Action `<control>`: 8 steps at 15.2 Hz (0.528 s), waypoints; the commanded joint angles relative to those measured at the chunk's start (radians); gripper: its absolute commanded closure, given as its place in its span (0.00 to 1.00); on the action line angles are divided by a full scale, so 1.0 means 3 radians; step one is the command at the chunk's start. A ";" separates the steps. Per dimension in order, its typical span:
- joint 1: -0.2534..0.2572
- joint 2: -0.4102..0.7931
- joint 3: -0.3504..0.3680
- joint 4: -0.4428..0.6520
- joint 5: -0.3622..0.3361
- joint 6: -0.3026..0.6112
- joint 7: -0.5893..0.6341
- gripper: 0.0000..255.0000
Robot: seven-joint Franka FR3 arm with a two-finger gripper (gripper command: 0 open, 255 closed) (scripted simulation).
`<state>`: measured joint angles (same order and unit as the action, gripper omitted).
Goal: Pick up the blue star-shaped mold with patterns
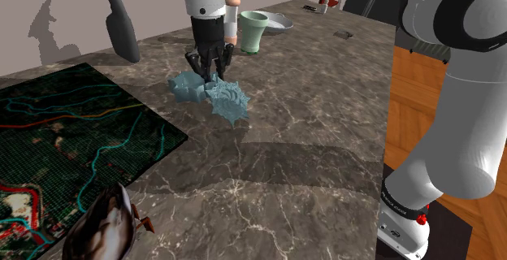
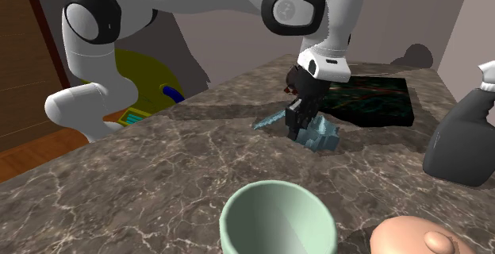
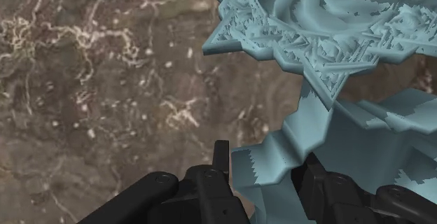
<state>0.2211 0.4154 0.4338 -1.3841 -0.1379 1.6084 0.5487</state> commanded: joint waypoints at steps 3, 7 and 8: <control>0.0012 0.0008 0.0003 0.0097 -0.0001 -0.0090 -0.0001 1.00; 0.0037 0.0027 0.0006 0.0307 -0.0006 -0.0280 -0.0001 1.00; 0.0045 0.0035 0.0007 0.0363 -0.0009 -0.0329 -0.0001 1.00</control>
<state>0.2319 0.4224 0.4358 -1.2935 -0.1394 1.5245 0.5483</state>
